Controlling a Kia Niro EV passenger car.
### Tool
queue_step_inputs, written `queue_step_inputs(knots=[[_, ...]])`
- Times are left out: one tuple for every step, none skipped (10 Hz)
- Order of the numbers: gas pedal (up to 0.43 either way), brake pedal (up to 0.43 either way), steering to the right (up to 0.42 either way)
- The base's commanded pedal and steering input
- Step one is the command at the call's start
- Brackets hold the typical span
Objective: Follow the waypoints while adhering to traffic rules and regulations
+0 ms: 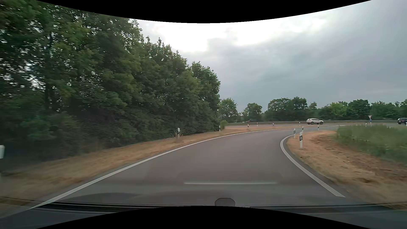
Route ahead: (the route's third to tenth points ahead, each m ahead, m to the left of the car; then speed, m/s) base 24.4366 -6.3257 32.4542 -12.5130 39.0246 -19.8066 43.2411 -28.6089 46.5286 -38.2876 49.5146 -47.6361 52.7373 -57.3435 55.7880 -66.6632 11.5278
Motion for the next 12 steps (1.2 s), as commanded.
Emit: queue_step_inputs(knots=[[0.130,0.000,0.103],[0.130,0.000,0.105],[0.130,0.000,0.105],[0.130,0.000,0.105],[0.130,0.000,0.103],[0.130,0.000,0.101],[0.130,0.000,0.101],[0.130,0.000,0.101],[0.130,0.000,0.101],[0.130,0.000,0.101],[0.130,0.000,0.101],[0.130,0.000,0.101]])
